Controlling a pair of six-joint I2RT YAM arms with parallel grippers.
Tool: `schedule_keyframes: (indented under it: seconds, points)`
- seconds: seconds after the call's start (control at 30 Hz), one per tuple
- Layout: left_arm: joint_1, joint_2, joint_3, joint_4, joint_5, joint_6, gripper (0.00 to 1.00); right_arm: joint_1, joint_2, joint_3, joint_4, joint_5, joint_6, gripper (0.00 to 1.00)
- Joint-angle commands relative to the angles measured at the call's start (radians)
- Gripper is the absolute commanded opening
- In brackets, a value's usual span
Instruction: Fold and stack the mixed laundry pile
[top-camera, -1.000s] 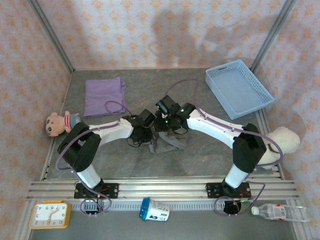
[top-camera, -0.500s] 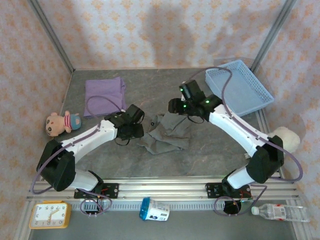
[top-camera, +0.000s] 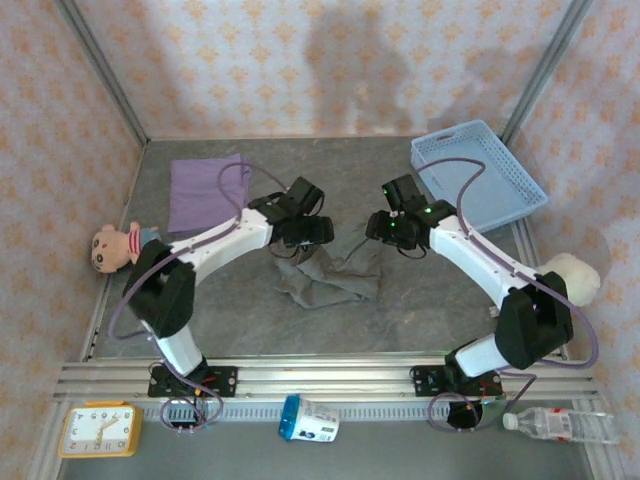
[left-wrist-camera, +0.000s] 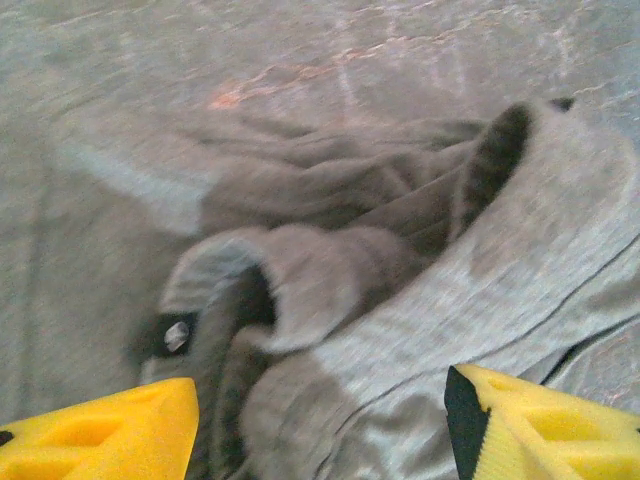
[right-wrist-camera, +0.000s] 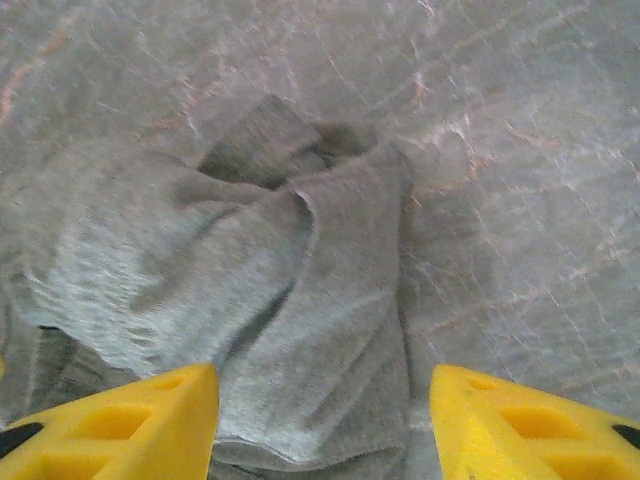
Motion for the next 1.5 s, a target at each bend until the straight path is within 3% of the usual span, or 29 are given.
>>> schedule_keyframes:
  seconds: [0.0,0.27,0.33,0.37,0.5,0.57,0.73,0.97,1.13,1.47]
  points:
    - [-0.021,0.054,0.123,-0.003,0.018,0.071,0.67,-0.017,-0.047,-0.033,-0.012,0.038,0.033,0.56]
    - [-0.028,0.254,0.309,-0.058,0.035,0.111,0.65,-0.033,-0.063,-0.071,-0.018,0.038,0.041,0.54]
    - [-0.028,0.281,0.330,-0.063,0.057,0.111,0.60,-0.033,-0.065,-0.074,-0.019,0.040,0.041,0.53]
    - [-0.028,0.289,0.335,-0.064,0.071,0.111,0.54,-0.033,-0.064,-0.075,-0.019,0.041,0.040,0.52]
    - [-0.030,0.263,0.340,-0.073,0.115,0.089,0.12,-0.034,-0.064,-0.077,-0.019,0.052,0.041,0.49]
    - [-0.029,0.227,0.377,-0.145,0.118,0.056,0.00,-0.036,-0.062,-0.074,-0.020,0.057,0.039,0.48]
    - [-0.022,0.067,0.349,-0.292,0.018,-0.013,0.00,-0.038,-0.029,-0.058,-0.036,0.086,0.046,0.45]
    - [0.051,-0.097,-0.021,-0.283,-0.133,-0.132,0.00,-0.038,0.031,-0.016,-0.045,0.059,0.033,0.43]
    - [0.124,-0.077,-0.218,-0.209,-0.192,-0.164,0.00,-0.039,0.054,0.006,-0.061,0.042,0.014,0.44]
    - [0.149,0.065,-0.095,-0.248,-0.175,-0.076,0.04,-0.039,0.052,0.045,-0.081,0.019,-0.023,0.46]
